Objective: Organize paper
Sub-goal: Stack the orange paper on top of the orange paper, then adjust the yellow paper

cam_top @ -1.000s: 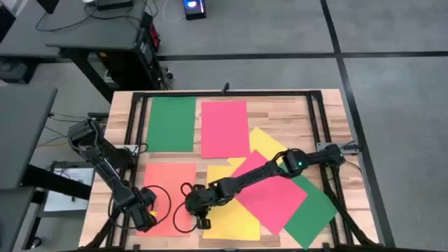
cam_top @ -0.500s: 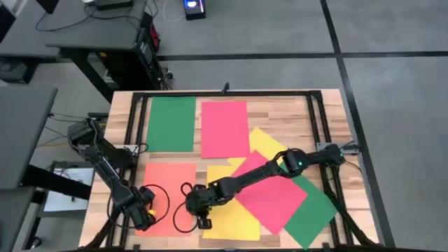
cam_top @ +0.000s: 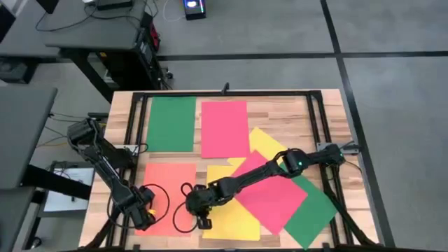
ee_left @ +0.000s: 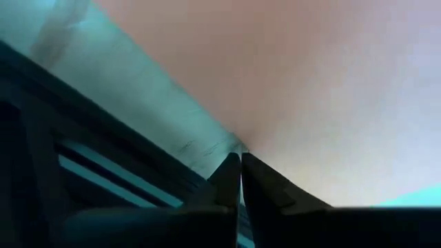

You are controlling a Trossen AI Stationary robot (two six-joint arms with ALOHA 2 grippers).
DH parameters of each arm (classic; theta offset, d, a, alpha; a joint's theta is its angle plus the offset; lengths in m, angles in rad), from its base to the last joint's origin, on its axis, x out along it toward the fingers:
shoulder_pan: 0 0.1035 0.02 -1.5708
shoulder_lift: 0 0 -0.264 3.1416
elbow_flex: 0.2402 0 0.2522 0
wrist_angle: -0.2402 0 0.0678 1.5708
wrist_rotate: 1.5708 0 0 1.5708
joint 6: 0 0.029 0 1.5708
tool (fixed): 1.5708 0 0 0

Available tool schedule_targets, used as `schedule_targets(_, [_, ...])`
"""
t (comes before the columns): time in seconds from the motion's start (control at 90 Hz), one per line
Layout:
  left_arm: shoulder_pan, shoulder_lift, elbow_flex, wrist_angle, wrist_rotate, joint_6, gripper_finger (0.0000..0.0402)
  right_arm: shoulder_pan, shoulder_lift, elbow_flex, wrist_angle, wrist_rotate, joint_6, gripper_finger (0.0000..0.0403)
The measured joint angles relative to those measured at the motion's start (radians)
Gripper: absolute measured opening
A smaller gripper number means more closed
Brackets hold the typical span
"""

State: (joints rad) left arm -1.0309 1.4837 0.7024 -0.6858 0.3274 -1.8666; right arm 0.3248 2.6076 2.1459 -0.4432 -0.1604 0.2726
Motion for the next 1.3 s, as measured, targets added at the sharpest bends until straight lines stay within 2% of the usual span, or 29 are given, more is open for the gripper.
schedule_targets(0.156, [0.0, 0.0, 0.082, -0.172, -0.023, 0.011, 0.0, 0.0, 0.003, 0.051, -0.067, -0.003, -0.014, 0.0])
schedule_targets(0.267, [-0.001, 0.0, 0.169, -0.303, -0.106, 0.038, 0.0, 0.001, 0.006, 0.096, -0.144, -0.002, -0.043, 0.0])
schedule_targets(0.389, [-0.001, 0.0, 0.269, -0.406, -0.255, 0.071, 0.0, 0.008, 0.003, 0.156, -0.281, 0.024, -0.081, 0.0])
schedule_targets(0.533, [0.001, -0.001, 0.34, -0.429, -0.486, 0.152, 0.0, 0.047, -0.052, 0.172, -0.377, 0.173, -0.136, 0.0])
schedule_targets(0.644, [0.014, -0.002, 0.351, -0.391, -0.642, 0.233, 0.0, 0.086, -0.114, 0.176, -0.427, 0.282, -0.168, 0.0])
schedule_targets(0.789, [0.066, 0.004, 0.351, -0.309, -0.762, 0.357, 0.0, 0.125, -0.166, 0.176, -0.518, 0.366, -0.173, 0.0])
schedule_targets(0.878, [0.118, 0.023, 0.351, -0.2, -0.835, 0.493, 0.0, 0.135, -0.188, 0.176, -0.573, 0.401, -0.159, 0.0])
schedule_targets(1.111, [0.275, 0.112, 0.351, 0.126, -0.845, 0.928, 0.0, 0.157, -0.203, 0.165, -0.684, 0.485, -0.098, 0.0])
schedule_targets(1.3, [0.362, 0.164, 0.351, 0.267, -0.822, 1.09, 0.0, 0.181, -0.278, 0.0, -0.655, 0.523, -0.036, 0.0])
